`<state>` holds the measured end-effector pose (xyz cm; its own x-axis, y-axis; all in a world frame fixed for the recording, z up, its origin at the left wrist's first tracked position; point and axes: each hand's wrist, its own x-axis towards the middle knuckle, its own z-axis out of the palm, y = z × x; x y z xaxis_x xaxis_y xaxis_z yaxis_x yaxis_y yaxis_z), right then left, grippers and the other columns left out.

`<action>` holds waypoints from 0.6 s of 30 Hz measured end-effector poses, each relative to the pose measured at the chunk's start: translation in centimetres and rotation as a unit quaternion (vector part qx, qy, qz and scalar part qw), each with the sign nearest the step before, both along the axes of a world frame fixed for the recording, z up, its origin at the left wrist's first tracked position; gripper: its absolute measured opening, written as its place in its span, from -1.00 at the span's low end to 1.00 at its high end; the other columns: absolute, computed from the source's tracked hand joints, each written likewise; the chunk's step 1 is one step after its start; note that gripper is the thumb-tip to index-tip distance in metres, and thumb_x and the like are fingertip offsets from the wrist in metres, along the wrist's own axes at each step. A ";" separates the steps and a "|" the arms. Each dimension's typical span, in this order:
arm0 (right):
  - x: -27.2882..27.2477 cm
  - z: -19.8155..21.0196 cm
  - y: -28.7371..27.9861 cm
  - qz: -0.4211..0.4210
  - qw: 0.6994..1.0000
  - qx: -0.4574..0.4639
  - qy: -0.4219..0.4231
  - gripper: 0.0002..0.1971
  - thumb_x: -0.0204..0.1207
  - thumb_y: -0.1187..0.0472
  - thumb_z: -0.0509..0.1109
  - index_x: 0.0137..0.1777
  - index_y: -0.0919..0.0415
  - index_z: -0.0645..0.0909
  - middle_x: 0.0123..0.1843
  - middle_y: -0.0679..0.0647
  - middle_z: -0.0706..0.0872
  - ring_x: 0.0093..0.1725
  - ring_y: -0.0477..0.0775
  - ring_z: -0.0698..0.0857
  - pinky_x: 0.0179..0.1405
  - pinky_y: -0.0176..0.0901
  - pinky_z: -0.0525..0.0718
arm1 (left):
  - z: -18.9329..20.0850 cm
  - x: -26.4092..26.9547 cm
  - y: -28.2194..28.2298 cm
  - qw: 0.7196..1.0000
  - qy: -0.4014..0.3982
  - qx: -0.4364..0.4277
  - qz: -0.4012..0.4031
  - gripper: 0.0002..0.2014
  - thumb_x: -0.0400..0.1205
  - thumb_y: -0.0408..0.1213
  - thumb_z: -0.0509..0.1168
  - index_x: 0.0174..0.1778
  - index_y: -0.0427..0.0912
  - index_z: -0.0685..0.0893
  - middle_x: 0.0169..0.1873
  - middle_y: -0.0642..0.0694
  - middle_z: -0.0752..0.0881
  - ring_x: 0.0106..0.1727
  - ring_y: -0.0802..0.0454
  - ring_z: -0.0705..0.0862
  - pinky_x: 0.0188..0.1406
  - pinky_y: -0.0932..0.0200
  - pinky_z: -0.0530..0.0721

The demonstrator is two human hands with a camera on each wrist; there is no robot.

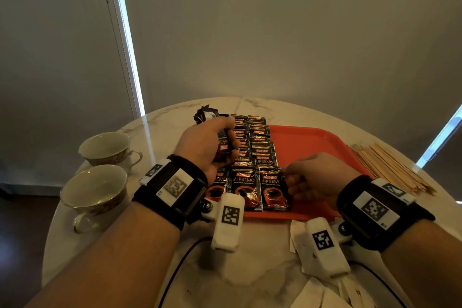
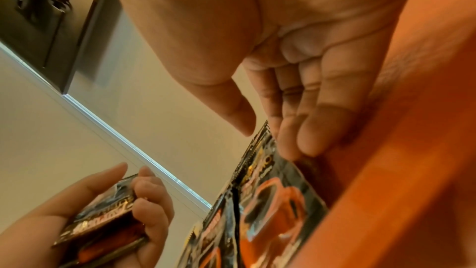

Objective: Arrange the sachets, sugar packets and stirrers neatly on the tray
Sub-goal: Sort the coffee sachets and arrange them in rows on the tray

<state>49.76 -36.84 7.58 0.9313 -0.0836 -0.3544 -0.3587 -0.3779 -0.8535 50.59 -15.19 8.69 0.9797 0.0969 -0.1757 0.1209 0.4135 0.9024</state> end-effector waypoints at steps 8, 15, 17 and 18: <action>0.2 0.1 -0.1 0.011 1.000 0.009 -0.002 -0.85 0.67 0.33 0.39 0.14 0.41 0.68 -0.21 0.27 0.70 -0.34 0.15 0.70 -0.28 -0.02 0.74 | 0.0 -0.1 -0.1 1.000 -0.007 -0.005 -0.017 -0.78 0.66 -0.28 0.45 0.19 -0.26 0.74 -0.27 -0.12 0.75 -0.31 -0.03 0.76 -0.34 0.04 0.76; 1.1 0.8 0.8 0.023 0.989 0.097 -0.111 -0.93 0.63 0.27 0.46 0.03 0.27 0.72 -0.21 0.13 0.75 -0.40 -0.03 0.64 -0.34 -0.13 0.62 | -0.1 -0.6 -0.5 0.997 -0.018 -0.008 -0.073 -0.84 0.67 -0.50 0.24 0.14 -0.35 0.64 -0.14 -0.27 0.82 -0.08 -0.29 0.89 -0.16 -0.14 0.89; 1.3 1.2 1.5 0.047 0.981 0.133 -0.130 -0.87 0.60 0.21 0.50 0.06 0.25 0.75 -0.19 0.11 0.75 -0.38 -0.05 0.64 -0.33 -0.16 0.58 | -0.2 -0.7 -0.7 0.996 -0.016 0.013 -0.086 -0.78 0.67 -0.51 0.33 0.23 -0.38 0.66 -0.06 -0.30 0.87 0.01 -0.32 0.89 -0.06 -0.19 0.87; 1.3 1.4 1.8 0.060 0.977 0.153 -0.135 -0.82 0.59 0.17 0.52 0.09 0.26 0.75 -0.19 0.09 0.74 -0.38 -0.05 0.63 -0.31 -0.15 0.56 | -0.3 -0.7 -0.8 0.996 -0.018 0.025 -0.086 -0.75 0.66 -0.50 0.39 0.25 -0.36 0.69 -0.03 -0.31 0.88 0.02 -0.31 0.89 -0.01 -0.22 0.86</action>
<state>51.08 -35.04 8.94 0.9909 0.1041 -0.0856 -0.0734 -0.1153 -0.9906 49.90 -15.95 8.40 0.9882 -0.0651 -0.1388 0.1528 0.3436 0.9266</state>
